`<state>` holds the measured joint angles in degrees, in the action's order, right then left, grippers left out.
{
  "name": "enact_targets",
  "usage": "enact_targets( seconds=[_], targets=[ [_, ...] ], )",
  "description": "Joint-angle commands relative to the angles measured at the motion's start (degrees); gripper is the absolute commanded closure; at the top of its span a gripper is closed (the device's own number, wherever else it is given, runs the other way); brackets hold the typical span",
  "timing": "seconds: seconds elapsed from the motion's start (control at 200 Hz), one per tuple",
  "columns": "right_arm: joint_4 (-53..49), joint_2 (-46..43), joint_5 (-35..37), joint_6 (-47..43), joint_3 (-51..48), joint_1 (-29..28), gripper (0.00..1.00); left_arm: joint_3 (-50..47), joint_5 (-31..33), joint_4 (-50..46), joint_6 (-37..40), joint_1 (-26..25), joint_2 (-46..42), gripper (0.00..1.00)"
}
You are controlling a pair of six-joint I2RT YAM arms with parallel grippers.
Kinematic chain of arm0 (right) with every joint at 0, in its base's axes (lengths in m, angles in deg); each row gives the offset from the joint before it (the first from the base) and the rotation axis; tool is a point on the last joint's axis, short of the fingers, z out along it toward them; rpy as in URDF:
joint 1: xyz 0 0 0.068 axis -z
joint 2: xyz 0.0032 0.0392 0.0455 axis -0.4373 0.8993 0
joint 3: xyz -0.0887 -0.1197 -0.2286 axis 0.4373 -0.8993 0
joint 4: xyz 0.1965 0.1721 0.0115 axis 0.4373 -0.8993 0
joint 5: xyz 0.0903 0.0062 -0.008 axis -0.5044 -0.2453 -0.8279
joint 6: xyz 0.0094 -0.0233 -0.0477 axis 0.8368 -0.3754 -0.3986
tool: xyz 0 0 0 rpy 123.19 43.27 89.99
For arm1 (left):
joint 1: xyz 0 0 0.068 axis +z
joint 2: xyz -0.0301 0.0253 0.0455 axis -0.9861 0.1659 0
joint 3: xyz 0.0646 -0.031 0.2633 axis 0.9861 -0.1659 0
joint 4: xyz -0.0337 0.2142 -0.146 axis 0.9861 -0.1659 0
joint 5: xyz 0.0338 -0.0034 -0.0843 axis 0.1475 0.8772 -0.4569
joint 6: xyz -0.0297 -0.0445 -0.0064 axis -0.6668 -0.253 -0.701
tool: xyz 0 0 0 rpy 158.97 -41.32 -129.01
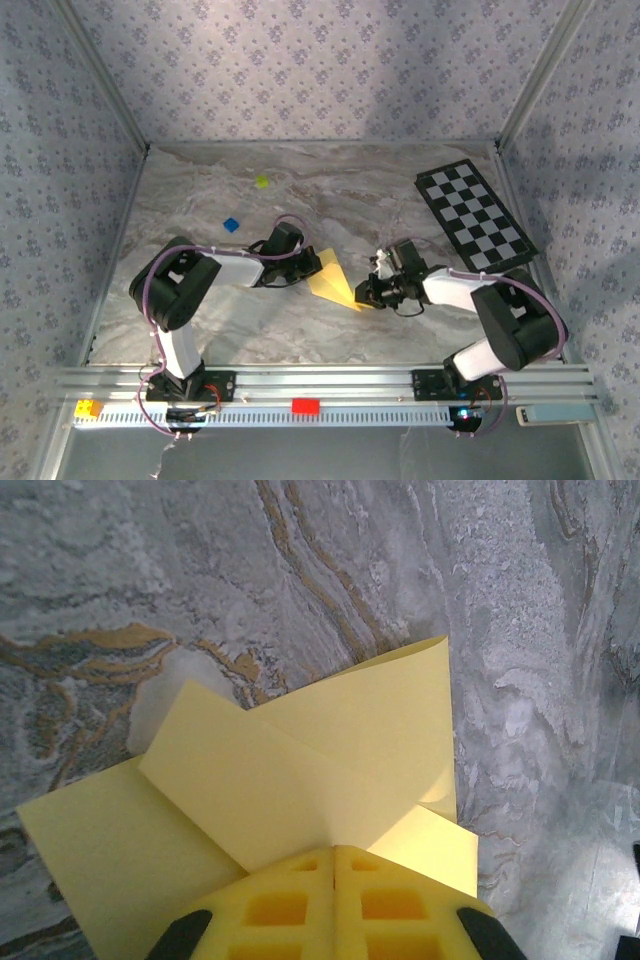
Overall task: Fold a paper plane with a square sheet of paper (pick it up from the middle)
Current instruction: Fourth fold the wing at the center of the table.
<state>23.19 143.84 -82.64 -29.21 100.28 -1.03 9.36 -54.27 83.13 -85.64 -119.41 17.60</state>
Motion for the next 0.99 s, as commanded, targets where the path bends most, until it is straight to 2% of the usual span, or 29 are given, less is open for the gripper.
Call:
enact_targets(
  seconds=[0.0,0.175,0.465,0.765,0.989],
  targets=[
    [-2.8,-2.6,0.1,-0.6,-0.9,0.5,0.86,-0.5,1.4,-5.3,0.4,0.7,1.8,1.00],
    [-2.6,-0.9,-1.9,-0.7,3.0,-0.1,0.88,-0.5,1.4,-5.3,0.4,0.7,1.8,1.00],
    [0.7,11.2,-4.9,0.4,12.4,-2.1,0.89,0.8,0.8,-6.8,1.1,0.8,1.5,1.00],
    [-2.2,17.0,1.7,-0.5,9.3,-2.1,0.99,5.1,0.9,-10.2,3.1,0.6,-0.8,0.99],
    [-1.5,16.6,2.3,-0.1,7.7,-1.9,1.00,7.9,0.9,-11.1,3.6,-1.8,-2.9,0.98]
  ],
)
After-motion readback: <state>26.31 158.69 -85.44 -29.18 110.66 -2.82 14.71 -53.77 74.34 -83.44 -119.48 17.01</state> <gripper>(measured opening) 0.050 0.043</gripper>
